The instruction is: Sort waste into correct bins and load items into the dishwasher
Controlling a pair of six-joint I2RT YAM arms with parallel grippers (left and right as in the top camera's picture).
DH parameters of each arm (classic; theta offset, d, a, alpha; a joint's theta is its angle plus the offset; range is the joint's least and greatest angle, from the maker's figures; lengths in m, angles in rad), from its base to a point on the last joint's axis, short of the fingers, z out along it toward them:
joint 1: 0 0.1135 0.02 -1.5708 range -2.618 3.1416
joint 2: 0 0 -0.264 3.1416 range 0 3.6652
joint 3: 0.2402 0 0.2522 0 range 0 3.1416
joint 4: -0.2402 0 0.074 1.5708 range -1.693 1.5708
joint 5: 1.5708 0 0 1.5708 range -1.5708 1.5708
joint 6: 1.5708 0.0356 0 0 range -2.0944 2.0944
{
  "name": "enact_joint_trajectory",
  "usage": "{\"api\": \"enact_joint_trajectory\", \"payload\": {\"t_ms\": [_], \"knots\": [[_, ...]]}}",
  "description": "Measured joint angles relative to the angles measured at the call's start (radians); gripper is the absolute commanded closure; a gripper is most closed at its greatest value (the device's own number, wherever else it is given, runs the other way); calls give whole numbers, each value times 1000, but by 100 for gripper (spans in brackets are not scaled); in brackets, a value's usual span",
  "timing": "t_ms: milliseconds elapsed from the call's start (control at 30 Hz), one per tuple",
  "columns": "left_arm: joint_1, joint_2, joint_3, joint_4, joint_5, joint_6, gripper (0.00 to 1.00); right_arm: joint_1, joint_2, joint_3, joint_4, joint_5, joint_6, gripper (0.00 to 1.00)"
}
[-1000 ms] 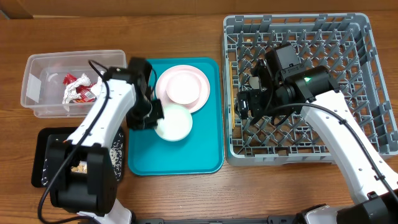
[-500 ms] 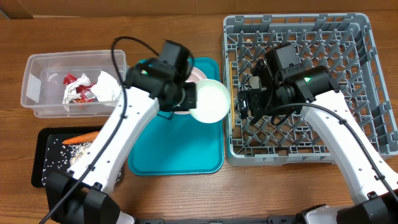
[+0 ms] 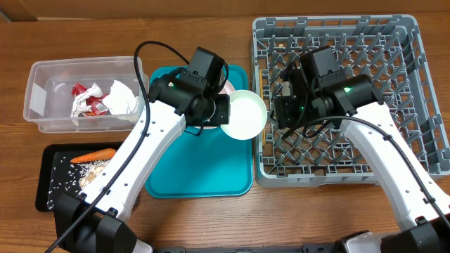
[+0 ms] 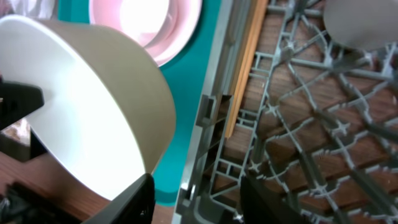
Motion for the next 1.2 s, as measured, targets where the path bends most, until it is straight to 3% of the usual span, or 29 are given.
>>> {"api": "enact_joint_trajectory", "payload": {"t_ms": [133,300,433,600,867,1133,1200], "knots": [[0,0,0,1,21,-1,96,0,0,0,13,0,-1,43],[0,0,0,3,51,-3,96,0,0,0,29,0,-1,44],[0,0,0,3,79,-3,95,0,0,0,38,0,1,53],[0,0,0,4,117,-3,95,0,2,0,40,0,-1,59],[0,0,0,5,167,-3,96,0,2,0,48,-8,0,82],[0,0,0,3,178,-4,96,1,2,0,54,-16,-1,84],[0,0,0,3,179,-4,93,1,2,0,53,-16,-2,91]]}}
